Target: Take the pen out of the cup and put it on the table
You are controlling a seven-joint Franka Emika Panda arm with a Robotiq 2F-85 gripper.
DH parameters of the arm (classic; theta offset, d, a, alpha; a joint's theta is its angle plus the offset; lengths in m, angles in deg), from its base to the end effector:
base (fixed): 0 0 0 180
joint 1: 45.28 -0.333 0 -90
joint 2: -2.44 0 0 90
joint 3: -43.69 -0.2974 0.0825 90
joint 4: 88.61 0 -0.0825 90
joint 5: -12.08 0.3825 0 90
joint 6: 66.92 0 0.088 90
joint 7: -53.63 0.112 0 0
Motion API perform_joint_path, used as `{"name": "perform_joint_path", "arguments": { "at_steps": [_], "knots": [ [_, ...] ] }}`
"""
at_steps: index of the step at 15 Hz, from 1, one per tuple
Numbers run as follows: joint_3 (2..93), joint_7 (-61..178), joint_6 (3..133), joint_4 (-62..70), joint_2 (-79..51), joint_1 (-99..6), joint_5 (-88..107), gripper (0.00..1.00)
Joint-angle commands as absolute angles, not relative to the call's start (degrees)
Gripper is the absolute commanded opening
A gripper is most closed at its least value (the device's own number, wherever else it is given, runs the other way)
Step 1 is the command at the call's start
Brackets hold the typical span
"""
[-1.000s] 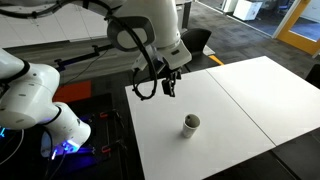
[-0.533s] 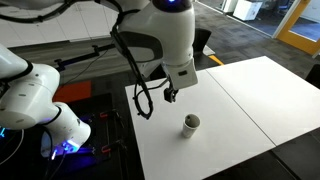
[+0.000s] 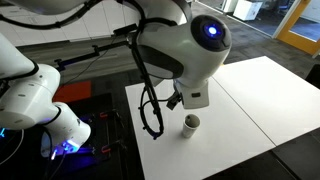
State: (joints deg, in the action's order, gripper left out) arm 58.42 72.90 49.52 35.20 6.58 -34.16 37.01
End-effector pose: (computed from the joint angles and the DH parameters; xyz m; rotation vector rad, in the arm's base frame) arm 0.4774 -0.2038 0.4053 -2.4056 1.3055 0.0508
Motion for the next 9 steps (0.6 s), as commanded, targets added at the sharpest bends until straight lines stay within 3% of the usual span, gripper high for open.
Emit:
{"name": "perform_joint_path", "arguments": {
  "at_steps": [1,9],
  "knots": [
    [58.8,71.5,44.4,28.5,-0.2,-32.7,40.6,1.00],
    [57.6,70.2,45.6,21.9,-11.4,-31.3,47.2,1.00]
  ]
}}
